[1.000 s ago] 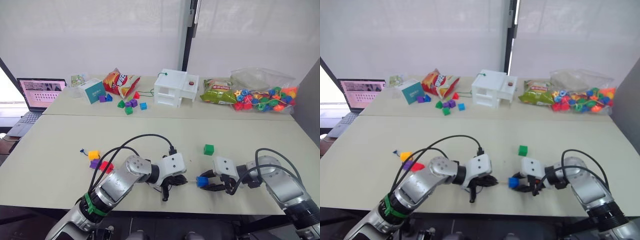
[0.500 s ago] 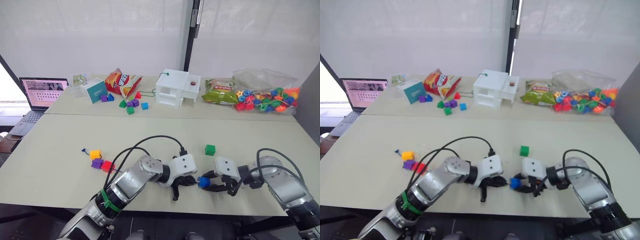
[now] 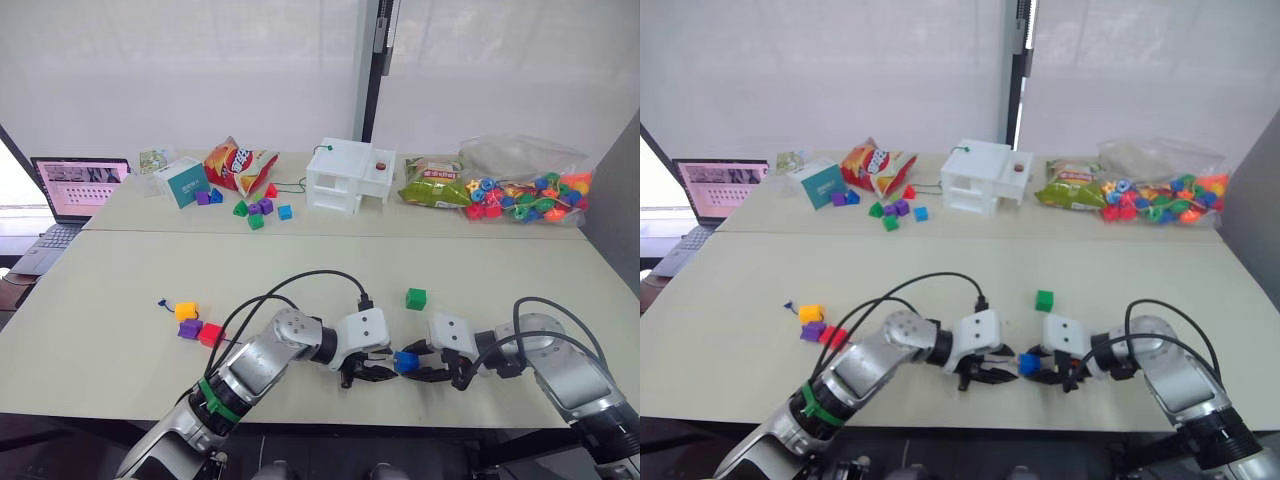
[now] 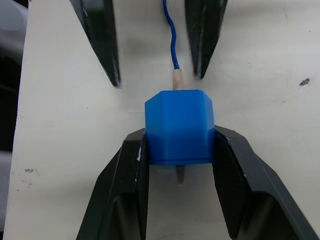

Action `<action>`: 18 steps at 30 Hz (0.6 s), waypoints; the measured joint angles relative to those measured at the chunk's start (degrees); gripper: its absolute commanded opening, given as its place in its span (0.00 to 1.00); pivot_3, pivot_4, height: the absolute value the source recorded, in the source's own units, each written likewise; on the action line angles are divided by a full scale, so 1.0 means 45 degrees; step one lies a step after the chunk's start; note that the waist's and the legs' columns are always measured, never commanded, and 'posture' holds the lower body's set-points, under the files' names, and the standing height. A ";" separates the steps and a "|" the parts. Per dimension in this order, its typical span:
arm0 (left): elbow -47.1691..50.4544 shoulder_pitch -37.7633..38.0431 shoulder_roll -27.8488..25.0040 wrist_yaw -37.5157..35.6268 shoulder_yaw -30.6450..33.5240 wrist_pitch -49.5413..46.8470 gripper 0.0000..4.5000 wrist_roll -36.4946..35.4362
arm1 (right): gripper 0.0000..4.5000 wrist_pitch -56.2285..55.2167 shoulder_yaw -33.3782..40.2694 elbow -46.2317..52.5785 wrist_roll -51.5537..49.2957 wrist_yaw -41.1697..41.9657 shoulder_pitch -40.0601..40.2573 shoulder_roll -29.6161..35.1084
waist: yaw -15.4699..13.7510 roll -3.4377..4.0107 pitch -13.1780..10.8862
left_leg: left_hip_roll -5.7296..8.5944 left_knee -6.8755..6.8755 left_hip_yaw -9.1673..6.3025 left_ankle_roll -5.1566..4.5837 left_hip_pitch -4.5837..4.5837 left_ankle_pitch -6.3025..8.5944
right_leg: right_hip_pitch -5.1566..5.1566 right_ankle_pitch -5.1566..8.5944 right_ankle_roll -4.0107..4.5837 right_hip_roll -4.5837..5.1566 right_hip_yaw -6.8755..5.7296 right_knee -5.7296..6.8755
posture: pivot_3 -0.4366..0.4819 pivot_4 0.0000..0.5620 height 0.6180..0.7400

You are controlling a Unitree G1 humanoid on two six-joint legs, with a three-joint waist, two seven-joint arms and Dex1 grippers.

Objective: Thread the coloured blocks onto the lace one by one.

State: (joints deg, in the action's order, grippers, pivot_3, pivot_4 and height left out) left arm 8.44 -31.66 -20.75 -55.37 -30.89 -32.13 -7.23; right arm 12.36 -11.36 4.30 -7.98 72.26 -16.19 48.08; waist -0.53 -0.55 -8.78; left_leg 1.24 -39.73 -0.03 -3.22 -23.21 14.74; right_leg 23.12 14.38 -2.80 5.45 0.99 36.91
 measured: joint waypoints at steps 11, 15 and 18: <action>-0.0552 0.1530 -0.0842 -0.0082 0.0651 0.1820 0.39 0.0122 | 0.28 0.0185 0.0080 0.0179 0.0014 -0.0093 0.0119 0.0076 | -0.0047 -0.0001 0.0000 | 0.0007 -0.0003 -0.0001 0.0000 0.0002 0.0002 | -0.0008 -0.0001 -0.0001 0.0016 -0.0005 -0.0003 | 0.48 0.27 1.00; -0.0930 0.1527 -0.0513 -0.0040 0.0727 0.2036 0.10 0.0122 | 0.28 0.0324 0.0079 0.0284 0.0014 -0.0100 0.0141 0.0103 | -0.0046 0.0000 0.0000 | 0.0008 -0.0003 0.0000 -0.0001 0.0002 0.0002 | -0.0008 -0.0001 -0.0001 0.0015 -0.0006 -0.0002 | 0.48 0.27 1.00; -0.1095 0.1528 -0.0397 -0.0049 0.0725 0.2217 0.01 0.0130 | 0.28 0.0402 0.0080 0.0320 0.0014 -0.0098 0.0140 0.0122 | -0.0052 -0.0001 0.0000 | 0.0010 -0.0003 -0.0001 -0.0001 0.0002 0.0002 | -0.0008 -0.0001 -0.0001 0.0016 -0.0006 -0.0002 | 0.48 0.27 1.00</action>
State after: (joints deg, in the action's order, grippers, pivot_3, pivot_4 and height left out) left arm 3.51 -24.78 -22.54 -55.59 -27.62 -22.16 -6.65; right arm 14.17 -11.00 5.74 -7.92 71.82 -15.56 48.63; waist -0.77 -0.55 -8.78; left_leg 1.28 -39.74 -0.03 -3.22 -23.20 14.75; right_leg 23.08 14.37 -2.80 5.52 0.96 36.90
